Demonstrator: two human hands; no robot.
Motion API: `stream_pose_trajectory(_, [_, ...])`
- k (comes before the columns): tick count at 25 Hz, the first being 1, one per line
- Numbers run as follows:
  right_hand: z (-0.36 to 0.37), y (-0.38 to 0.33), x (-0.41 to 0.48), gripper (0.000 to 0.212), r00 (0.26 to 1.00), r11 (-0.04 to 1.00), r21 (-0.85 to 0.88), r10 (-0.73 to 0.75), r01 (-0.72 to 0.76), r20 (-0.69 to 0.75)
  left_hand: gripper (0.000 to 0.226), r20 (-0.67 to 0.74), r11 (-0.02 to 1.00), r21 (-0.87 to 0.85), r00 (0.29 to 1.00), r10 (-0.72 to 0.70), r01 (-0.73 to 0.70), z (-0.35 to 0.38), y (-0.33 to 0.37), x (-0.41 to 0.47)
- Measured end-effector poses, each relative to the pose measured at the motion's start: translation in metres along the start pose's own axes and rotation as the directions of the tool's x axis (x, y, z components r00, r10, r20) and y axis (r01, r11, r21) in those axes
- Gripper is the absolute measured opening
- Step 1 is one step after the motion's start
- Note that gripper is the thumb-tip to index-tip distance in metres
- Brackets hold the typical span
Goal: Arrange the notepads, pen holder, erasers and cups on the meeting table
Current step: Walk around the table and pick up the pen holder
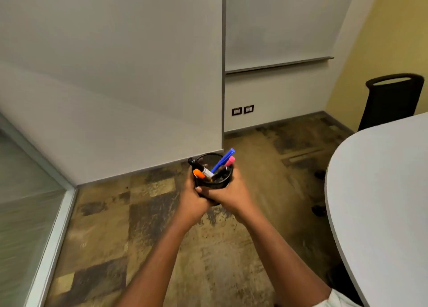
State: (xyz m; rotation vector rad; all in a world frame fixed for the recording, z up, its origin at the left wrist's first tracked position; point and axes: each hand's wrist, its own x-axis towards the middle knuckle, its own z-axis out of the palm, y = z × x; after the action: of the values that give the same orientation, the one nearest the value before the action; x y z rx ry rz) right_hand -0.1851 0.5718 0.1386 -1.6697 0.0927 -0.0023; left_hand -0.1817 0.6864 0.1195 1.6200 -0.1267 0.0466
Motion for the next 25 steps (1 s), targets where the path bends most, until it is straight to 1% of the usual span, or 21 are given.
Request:
stream_pose_trajectory(2, [-0.005,0.002,0.041,0.082,1.0,1.0,-0.003,0.005,-0.005,-0.016,0.076,0.053,1.0,0.007,0.999,-0.009,0.009,0.004,-0.005,0.044])
stream_pose_trajectory(5, [-0.013,0.005,0.107,0.085,0.996,1.0,-0.005,0.009,-0.01,-0.083,0.077,0.126,0.999,-0.027,0.992,-0.013,0.016,0.013,-0.016,0.118])
stream_pose_trajectory(7, [-0.02,0.01,0.163,0.085,0.984,1.0,-0.016,0.019,-0.022,-0.175,0.077,0.193,0.999,-0.045,0.981,-0.01,0.019,0.024,-0.029,0.18])
stream_pose_trajectory(9, [-0.026,0.004,0.206,0.082,0.972,0.999,-0.03,0.019,-0.027,-0.234,0.078,0.27,0.998,-0.062,0.963,-0.008,0.026,0.031,-0.035,0.231])
stream_pose_trajectory(12, [-0.034,-0.009,0.275,0.081,0.933,0.999,-0.006,0.028,-0.032,-0.359,0.08,0.394,0.999,-0.051,0.919,0.019,0.001,0.038,-0.034,0.319])
stream_pose_trajectory(14, [-0.044,-0.021,0.318,0.084,0.9,1.0,-0.01,0.01,-0.016,-0.437,0.079,0.473,0.998,-0.049,0.879,0.057,-0.038,0.05,-0.029,0.376])
stream_pose_trajectory(16, [-0.059,-0.026,0.353,0.083,0.867,0.999,-0.016,0.019,-0.032,-0.498,0.076,0.543,0.998,-0.042,0.837,0.061,-0.046,0.068,-0.026,0.419])
stream_pose_trajectory(21, [-0.108,-0.017,0.438,0.08,0.81,0.998,-0.05,0.009,-0.048,-0.586,0.071,0.637,0.997,-0.073,0.767,0.076,-0.038,0.123,-0.036,0.512])
stream_pose_trajectory(25, [-0.17,-0.007,0.518,0.082,0.797,0.996,-0.069,-0.003,-0.049,-0.605,0.071,0.645,0.998,-0.041,0.761,0.064,-0.049,0.187,-0.047,0.59])
